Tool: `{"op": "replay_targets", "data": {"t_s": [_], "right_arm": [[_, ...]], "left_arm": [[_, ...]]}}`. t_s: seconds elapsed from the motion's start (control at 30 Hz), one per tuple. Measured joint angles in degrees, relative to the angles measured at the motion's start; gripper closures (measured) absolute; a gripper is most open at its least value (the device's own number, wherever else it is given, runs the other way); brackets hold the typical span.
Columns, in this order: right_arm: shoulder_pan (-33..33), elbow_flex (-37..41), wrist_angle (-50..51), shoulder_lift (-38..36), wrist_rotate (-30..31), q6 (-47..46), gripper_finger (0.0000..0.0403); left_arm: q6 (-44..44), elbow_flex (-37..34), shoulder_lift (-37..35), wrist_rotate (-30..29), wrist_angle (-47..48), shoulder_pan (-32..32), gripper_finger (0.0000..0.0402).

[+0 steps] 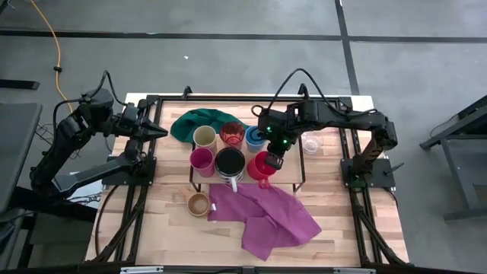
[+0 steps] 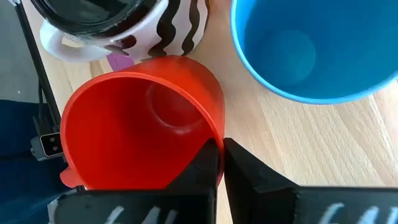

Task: Stack small to large cups/mugs on shelf
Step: Put the red mug on the shelf

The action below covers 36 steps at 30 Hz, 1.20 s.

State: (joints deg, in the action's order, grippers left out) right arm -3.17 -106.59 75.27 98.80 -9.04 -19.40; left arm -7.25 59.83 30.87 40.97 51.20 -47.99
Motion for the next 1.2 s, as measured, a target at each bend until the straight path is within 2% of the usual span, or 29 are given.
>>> {"op": "replay_targets", "data": {"t_s": [0.93,1.2], "right_arm": [[-0.60,-0.09,0.33,2.40,-0.28,1.30,0.0403],[-0.68,-4.20,2.71,2.29,2.40,2.10,0.0403]], "left_arm": [[-0.54,0.01,0.00,0.20,0.00,0.00,0.0378],[-0.49,0.00,-0.01,0.20,-0.02,0.00,0.0378]]}}
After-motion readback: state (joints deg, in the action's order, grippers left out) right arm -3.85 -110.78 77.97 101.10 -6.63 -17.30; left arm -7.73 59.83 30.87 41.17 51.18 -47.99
